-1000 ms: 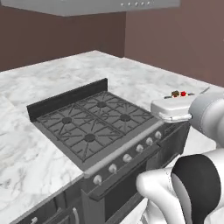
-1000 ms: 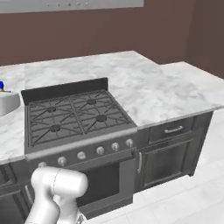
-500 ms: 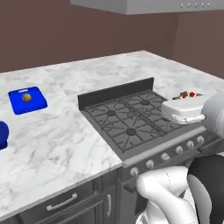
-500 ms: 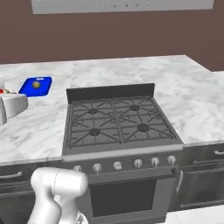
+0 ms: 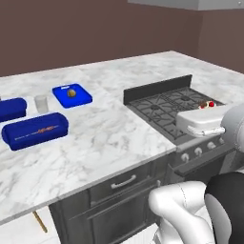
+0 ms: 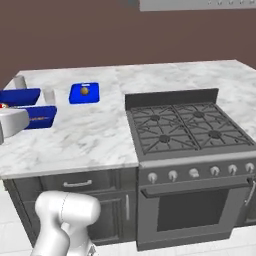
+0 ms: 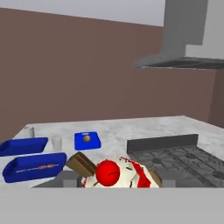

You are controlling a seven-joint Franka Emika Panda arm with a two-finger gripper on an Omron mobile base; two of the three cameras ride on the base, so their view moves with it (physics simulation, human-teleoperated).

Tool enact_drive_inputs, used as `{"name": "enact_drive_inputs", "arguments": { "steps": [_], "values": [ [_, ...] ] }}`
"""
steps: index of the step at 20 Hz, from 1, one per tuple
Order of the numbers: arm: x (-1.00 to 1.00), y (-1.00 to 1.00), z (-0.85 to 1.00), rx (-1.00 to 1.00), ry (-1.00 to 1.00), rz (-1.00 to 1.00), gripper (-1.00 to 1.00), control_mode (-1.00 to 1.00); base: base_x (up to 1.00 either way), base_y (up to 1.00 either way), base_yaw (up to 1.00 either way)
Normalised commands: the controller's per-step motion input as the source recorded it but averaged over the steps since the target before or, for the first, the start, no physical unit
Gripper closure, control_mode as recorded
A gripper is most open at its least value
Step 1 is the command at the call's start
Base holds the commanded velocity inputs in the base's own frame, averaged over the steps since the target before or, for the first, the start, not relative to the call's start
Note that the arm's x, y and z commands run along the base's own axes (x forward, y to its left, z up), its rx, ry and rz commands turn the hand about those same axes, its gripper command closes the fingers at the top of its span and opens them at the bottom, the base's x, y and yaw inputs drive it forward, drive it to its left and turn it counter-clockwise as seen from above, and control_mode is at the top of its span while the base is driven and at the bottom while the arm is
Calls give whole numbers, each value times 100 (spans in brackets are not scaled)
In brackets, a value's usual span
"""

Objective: Take the cupcake and donut from the fridge and place them on the empty tray on the dining counter.

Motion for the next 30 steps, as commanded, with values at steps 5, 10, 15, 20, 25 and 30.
{"name": "enact_drive_inputs", "arguments": {
  "steps": [5, 10, 15, 20, 25, 30],
  "values": [
    [0, 0, 0, 0, 0, 0, 100, 100, -21, 100, 0],
    [0, 0, 0, 0, 0, 0, 100, 100, 0, 100, 0],
    [0, 0, 0, 0, 0, 0, 100, 100, 0, 100, 0],
    [0, 0, 0, 0, 0, 0, 100, 100, 0, 100, 0],
    [0, 0, 0, 0, 0, 0, 100, 100, 31, 100, -1],
    [0, 0, 0, 0, 0, 0, 100, 100, 97, 100, -15]
  ]
}}
